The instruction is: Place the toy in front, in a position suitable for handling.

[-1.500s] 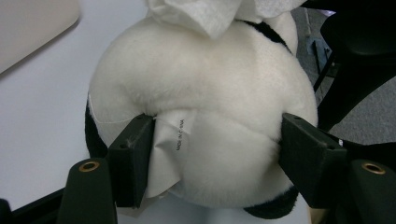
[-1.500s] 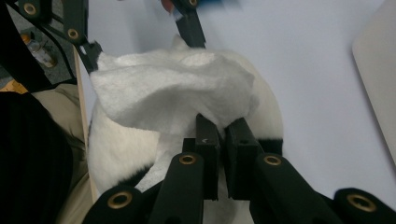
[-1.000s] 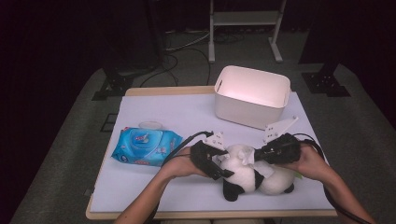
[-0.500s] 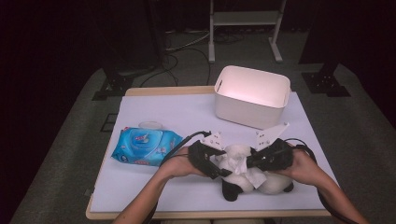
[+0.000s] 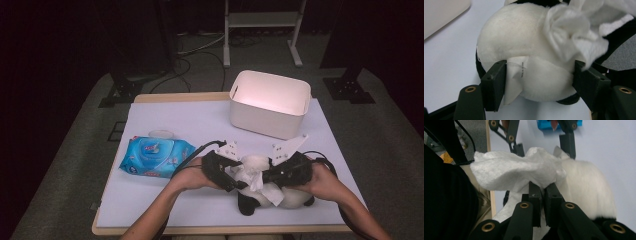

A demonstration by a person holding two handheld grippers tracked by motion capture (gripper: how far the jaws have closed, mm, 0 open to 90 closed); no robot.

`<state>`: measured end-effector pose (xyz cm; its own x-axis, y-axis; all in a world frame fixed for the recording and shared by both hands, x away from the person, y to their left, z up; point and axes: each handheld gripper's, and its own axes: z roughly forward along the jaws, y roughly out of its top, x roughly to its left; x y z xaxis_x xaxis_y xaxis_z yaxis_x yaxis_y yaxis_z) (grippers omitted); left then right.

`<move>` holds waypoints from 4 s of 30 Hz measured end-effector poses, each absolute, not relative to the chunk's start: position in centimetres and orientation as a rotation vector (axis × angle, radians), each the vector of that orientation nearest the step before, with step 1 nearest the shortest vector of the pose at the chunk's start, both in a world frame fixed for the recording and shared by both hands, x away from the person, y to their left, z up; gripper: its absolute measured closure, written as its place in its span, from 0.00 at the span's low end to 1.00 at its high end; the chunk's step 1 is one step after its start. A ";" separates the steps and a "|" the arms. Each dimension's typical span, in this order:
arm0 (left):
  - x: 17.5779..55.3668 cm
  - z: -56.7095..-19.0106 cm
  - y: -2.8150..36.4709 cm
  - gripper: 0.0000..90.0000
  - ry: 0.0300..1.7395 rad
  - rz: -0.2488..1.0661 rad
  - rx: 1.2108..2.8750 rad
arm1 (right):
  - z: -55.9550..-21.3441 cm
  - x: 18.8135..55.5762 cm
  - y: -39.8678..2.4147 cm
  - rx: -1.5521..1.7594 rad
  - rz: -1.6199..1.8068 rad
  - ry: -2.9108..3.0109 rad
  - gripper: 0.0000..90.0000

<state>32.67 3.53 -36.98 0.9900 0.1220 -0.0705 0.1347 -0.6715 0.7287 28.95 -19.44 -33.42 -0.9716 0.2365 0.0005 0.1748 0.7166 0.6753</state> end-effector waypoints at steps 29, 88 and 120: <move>32.6 -37.3 3.4 0.34 0.166 -0.034 2.310 | -32.7 32.1 -18.6 0.385 1.091 2.816 0.94; 32.2 -36.3 3.4 0.41 0.154 -0.039 2.310 | -33.0 35.1 -20.1 0.513 0.999 2.865 0.94; 33.1 -35.8 2.7 0.13 0.257 -0.064 2.352 | -34.4 30.7 -22.5 0.474 1.013 2.895 0.94</move>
